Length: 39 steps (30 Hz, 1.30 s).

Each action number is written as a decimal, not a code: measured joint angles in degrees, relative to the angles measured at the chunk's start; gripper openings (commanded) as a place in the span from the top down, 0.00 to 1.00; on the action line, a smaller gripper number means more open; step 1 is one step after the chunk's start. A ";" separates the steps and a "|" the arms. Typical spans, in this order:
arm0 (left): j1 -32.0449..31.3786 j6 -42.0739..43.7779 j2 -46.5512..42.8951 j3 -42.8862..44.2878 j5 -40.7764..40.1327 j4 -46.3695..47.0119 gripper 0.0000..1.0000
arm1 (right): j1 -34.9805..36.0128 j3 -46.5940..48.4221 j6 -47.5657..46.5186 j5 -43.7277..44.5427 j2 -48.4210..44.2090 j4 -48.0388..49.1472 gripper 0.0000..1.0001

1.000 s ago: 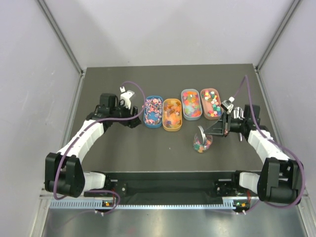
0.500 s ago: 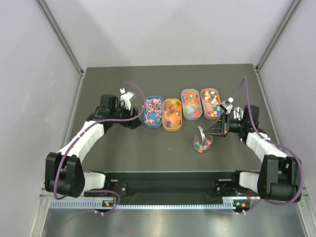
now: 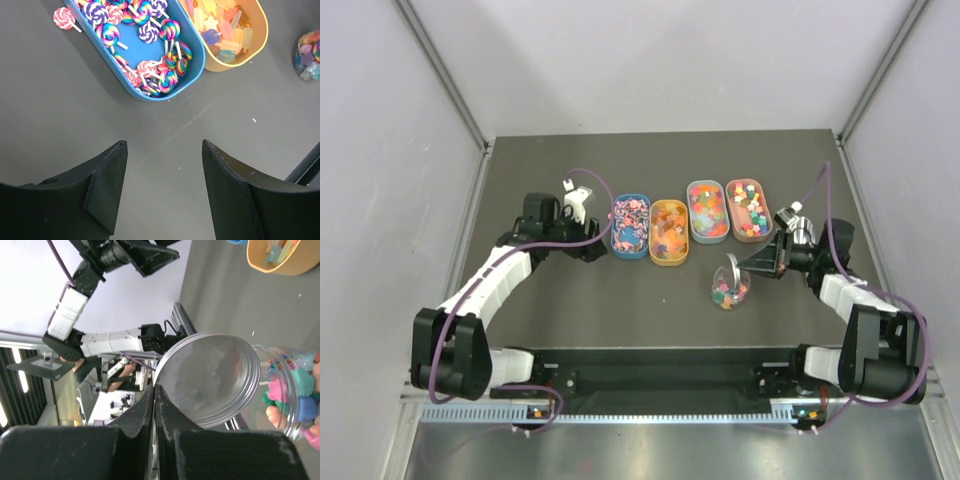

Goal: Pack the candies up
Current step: Close the bottle lid on the packing bottle.

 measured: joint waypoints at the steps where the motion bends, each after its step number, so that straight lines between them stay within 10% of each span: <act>1: 0.00 -0.02 0.02 0.00 0.02 0.17 0.34 | -0.48 -0.26 0.68 -0.04 0.13 0.76 1.00; 18: 0.00 -0.13 0.17 0.00 0.20 1.18 0.35 | -3.39 -1.57 4.35 -1.16 6.08 4.68 0.89; 22: 0.00 -0.13 0.17 0.00 0.52 1.27 0.35 | -5.38 -1.60 4.37 -0.85 5.53 4.44 0.56; 25: 0.00 -0.13 0.20 0.00 0.68 1.36 0.35 | -6.88 -1.60 3.85 -0.48 4.33 4.57 0.54; 26: 0.00 -0.13 0.28 0.00 0.81 1.40 0.34 | -7.06 -1.60 3.80 -0.48 4.11 4.59 0.42; 27: 0.00 -0.13 0.39 0.00 0.83 1.55 0.35 | -7.15 -1.60 3.80 -0.46 4.07 4.55 0.01; 39: 0.00 -0.09 2.01 0.00 0.55 1.81 0.33 | -8.02 -1.46 3.65 -0.28 3.87 4.28 0.00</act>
